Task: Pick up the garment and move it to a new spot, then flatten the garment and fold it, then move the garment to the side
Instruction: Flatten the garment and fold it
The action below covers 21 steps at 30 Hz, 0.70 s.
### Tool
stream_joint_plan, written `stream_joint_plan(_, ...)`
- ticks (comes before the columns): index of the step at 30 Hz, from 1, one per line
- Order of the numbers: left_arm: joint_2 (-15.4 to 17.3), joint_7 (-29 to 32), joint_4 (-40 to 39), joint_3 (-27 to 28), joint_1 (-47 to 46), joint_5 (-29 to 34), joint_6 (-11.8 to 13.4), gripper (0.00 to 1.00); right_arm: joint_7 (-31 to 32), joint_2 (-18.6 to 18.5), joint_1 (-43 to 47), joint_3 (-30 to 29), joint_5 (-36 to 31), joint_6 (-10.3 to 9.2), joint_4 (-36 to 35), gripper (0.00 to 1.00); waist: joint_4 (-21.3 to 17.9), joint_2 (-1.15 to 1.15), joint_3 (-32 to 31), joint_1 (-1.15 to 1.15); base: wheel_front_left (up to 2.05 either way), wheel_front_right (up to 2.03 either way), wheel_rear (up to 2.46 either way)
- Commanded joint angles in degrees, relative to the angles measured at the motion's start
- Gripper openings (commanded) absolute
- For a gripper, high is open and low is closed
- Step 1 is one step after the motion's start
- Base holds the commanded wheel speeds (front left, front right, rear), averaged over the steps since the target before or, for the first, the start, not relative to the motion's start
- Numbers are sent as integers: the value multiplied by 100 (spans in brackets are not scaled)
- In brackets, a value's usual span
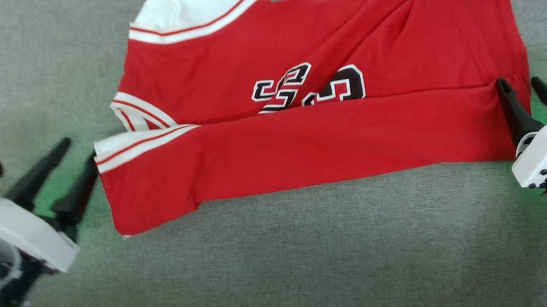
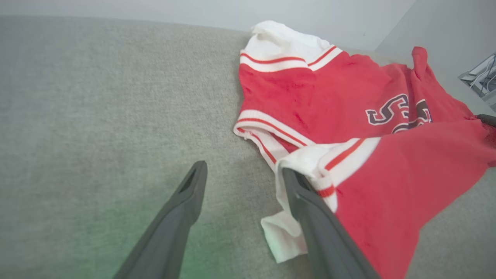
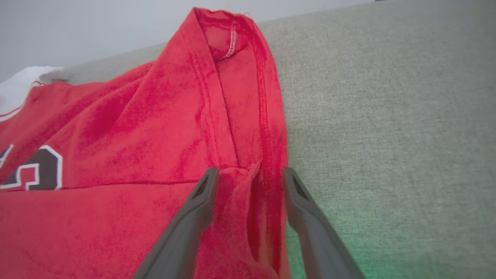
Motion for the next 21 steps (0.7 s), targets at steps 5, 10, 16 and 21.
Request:
stream_joint_plan(5,635,610,-116,-327,-407,-296,15,100,-107,4,136,-57,121,2,-140,100,-64,0,-347,0,0,0,0)
stream_joint_plan(10,1041,1936,-518,-644,-519,-960,15,100,-57,3,206,-100,182,2,-313,100,-97,0,-411,0,0,0,0)
stream_joint_plan(16,1175,3301,-906,-896,-713,-1477,15,100,-24,2,176,-98,225,2,-475,100,-157,0,-284,0,0,0,0)
stream_joint_plan(21,1058,3615,-912,-796,-881,-1846,15,100,-58,2,135,6,256,2,-540,100,-296,0,-126,0,0,0,0)
